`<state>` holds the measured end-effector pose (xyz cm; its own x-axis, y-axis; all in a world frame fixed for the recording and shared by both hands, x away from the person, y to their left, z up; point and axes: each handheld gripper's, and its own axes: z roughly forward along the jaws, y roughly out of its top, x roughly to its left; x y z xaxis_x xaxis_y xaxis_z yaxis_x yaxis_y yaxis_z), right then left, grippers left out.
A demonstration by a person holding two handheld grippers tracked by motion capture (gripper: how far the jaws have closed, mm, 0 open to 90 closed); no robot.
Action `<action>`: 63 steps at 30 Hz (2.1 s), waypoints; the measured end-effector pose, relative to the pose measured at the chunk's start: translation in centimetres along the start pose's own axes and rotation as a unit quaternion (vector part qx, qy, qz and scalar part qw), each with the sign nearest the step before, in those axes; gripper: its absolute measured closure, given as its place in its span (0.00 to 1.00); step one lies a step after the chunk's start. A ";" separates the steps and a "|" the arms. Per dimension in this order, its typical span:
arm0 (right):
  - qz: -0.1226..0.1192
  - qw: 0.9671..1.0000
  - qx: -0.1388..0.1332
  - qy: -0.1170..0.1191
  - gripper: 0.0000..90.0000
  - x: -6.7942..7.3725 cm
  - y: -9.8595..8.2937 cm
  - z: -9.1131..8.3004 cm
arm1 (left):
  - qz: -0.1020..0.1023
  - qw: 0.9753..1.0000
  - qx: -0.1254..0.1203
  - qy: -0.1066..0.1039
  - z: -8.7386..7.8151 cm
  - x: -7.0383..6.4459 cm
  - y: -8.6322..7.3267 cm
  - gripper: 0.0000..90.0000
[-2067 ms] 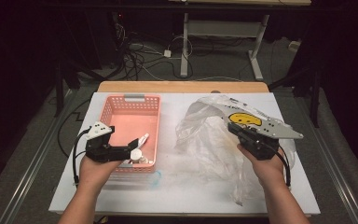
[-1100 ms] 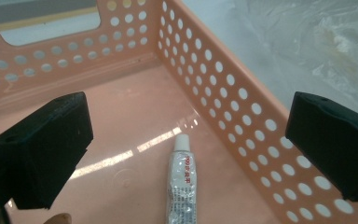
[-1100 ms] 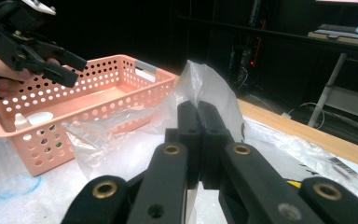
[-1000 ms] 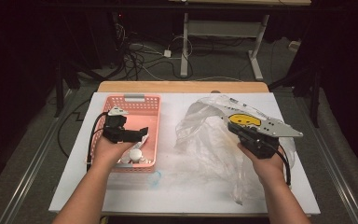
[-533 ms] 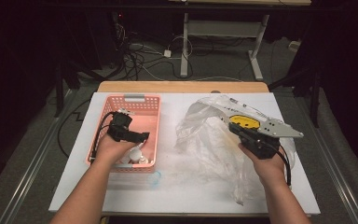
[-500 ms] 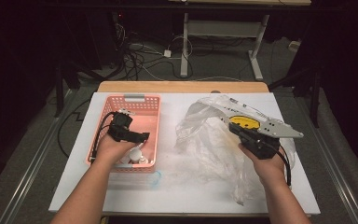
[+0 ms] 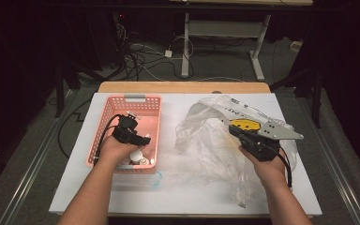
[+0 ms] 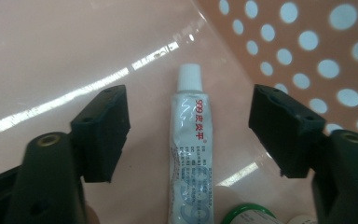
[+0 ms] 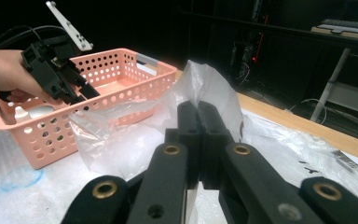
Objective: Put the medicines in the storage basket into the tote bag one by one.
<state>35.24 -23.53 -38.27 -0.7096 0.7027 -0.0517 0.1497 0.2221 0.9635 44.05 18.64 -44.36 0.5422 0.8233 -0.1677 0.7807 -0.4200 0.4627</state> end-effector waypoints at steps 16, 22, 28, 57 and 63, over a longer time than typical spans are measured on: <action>0.004 1.000 0.000 0.002 1.00 0.0 -0.1 0.0 | -0.018 0.999 0.044 -0.015 0.8 0.3 0.2 0.56; 0.005 1.000 0.000 0.002 1.00 0.1 -0.1 -0.1 | -0.025 0.999 0.044 -0.014 0.7 0.4 0.3 0.64; 0.006 1.000 -0.001 0.003 1.00 0.1 0.0 -0.1 | -0.025 0.999 0.045 -0.012 0.7 0.4 0.3 0.66; 0.004 1.000 -0.005 -0.001 1.00 0.0 0.0 -0.4 | 0.019 0.999 0.013 0.027 -0.1 -0.6 0.0 0.85; 0.005 1.000 -0.006 -0.001 1.00 0.0 0.1 -0.4 | 0.006 0.999 0.003 0.052 -0.3 -0.4 0.0 0.59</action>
<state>35.02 -23.78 -38.13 -0.7065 0.7065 -0.0422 0.1495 0.2073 0.9668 43.77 18.43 -43.97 0.5170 0.8531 -0.0707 0.7760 -0.4322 0.4594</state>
